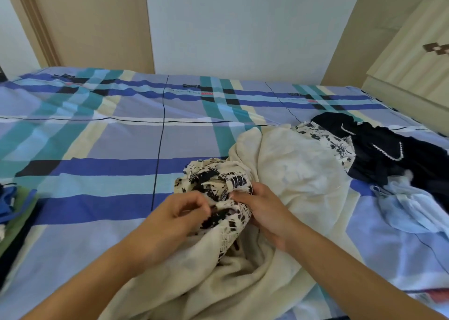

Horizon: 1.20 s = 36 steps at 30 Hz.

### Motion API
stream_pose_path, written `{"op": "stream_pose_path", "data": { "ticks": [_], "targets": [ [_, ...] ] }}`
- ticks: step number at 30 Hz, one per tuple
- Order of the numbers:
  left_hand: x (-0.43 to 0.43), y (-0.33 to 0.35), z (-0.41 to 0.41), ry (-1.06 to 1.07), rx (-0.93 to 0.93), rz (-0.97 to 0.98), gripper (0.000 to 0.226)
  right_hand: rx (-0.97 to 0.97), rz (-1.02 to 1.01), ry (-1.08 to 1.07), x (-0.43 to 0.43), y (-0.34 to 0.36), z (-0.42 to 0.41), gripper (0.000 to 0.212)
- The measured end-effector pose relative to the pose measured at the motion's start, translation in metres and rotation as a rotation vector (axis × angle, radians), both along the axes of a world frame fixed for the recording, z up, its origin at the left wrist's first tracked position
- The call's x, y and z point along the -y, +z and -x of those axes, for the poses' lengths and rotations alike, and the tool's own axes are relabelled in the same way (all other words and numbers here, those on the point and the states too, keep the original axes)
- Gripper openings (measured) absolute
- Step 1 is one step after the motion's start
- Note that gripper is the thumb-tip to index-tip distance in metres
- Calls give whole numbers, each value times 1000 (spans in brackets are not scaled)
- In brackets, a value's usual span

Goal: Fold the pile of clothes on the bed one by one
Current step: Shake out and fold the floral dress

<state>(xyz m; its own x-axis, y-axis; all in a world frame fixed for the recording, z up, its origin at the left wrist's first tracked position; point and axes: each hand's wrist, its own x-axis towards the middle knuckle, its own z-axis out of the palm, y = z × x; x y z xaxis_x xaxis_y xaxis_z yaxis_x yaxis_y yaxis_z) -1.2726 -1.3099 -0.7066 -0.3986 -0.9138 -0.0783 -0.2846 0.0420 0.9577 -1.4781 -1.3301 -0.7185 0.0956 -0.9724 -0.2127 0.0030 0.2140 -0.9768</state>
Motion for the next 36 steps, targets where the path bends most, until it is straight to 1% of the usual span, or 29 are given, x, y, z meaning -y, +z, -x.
{"op": "stream_pose_path", "data": {
  "ticks": [1, 2, 3, 4, 5, 6, 7, 8, 9, 11, 14, 16, 18, 20, 23, 25, 27, 28, 29, 31, 33, 34, 35, 36],
  "targets": [
    [2, -3, -3, 96, 62, 12, 16, 20, -8, -18, -1, 1, -1, 21],
    [3, -4, -5, 147, 128, -11, 6, 44, -15, -26, -3, 1, -2, 21],
    [1, -4, -5, 168, 170, -57, 15, 68, -19, -19, -3, 0, -4, 22],
    [-2, -2, -3, 152, 156, -135, 31, 87, -15, 1, -4, 0, -5, 24],
    [-4, 0, 0, 145, 56, -228, 43, 98, -8, 25, -5, -1, -6, 26],
    [-7, 3, 4, 143, -49, -320, 51, 101, 2, 55, -7, 0, -8, 30],
    [-10, 6, 7, 144, -150, -395, 53, 99, 14, 88, -8, 0, -9, 33],
    [-11, 8, 10, 158, -238, -428, 49, 94, 23, 119, -9, 2, -9, 36],
    [-12, 10, 12, 180, -286, -418, 42, 88, 28, 144, -10, 4, -9, 38],
    [-10, 10, 13, 235, -314, -360, 31, 78, 29, 152, -9, 7, -6, 43],
    [-8, 10, 13, 337, -270, -292, 21, 33, 58, 130, -7, 6, -2, 47],
    [-4, 13, 10, 391, -255, -239, 20, -21, 123, 81, -6, 7, 0, 38],
    [2, 22, 5, 463, -299, -192, 20, -52, 197, -1, -3, 6, 3, 25],
    [14, 27, -8, 586, -346, -153, 19, -50, 227, -93, 2, 8, 9, 27],
    [32, 36, -37, 714, -415, -118, 18, -10, 254, -184, 8, 16, 21, 36],
    [38, 38, -60, 768, -494, -109, 28, -1, 299, -243, 13, 21, 32, 30],
    [43, 39, -80, 793, -551, -61, 27, -15, 341, -300, 19, 22, 46, 23],
    [43, 41, -85, 784, -540, -17, 22, -13, 347, -319, 21, 23, 52, 23],
    [40, 44, -86, 774, -483, 23, 19, -24, 344, -338, 24, 22, 59, 24],
    [37, 45, -84, 743, -346, 113, 26, -69, 334, -339, 27, 23, 70, 25],
    [36, 43, -81, 705, -181, 175, 28, -181, 281, -265, 29, 23, 82, 26],
    [35, 41, -81, 677, -52, 175, 28, -286, 240, -176, 28, 22, 87, 26],
    [34, 38, -82, 619, 127, 151, 27, -419, 197, -58, 26, 24, 93, 28],
    [34, 33, -85, 514, 354, 106, 24, -561, 147, 78, 23, 24, 99, 33]
  ]
}}
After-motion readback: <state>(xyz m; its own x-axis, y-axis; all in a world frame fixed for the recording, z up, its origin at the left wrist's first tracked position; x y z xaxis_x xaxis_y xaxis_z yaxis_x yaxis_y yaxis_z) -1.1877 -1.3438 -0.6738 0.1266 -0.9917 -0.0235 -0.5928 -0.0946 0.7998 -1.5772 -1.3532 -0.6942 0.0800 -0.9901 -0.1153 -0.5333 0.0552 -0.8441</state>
